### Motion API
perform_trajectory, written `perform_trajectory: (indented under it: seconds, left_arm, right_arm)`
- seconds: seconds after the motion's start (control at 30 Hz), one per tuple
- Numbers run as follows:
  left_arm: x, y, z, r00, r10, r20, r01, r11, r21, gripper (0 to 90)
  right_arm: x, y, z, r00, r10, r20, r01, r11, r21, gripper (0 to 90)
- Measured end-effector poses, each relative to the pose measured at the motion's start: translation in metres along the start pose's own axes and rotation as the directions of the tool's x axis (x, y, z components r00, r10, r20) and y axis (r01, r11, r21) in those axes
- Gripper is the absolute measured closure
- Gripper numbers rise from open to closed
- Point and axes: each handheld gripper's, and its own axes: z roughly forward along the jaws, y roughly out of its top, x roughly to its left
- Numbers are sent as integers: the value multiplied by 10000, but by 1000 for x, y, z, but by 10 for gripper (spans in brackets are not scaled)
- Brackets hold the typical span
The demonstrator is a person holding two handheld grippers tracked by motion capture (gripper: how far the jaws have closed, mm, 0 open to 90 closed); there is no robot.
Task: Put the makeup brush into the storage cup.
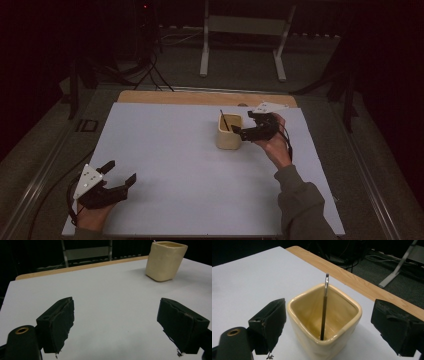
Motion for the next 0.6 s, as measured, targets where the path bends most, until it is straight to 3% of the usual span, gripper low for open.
perform_trajectory:
  seconds: [0.6]
  left_arm:
    - [0,0,0,10000,8,-7,-8,10000,2,153]
  right_arm:
    - [-6,-17,-25,9999,46,116,-48,9999,133,126]
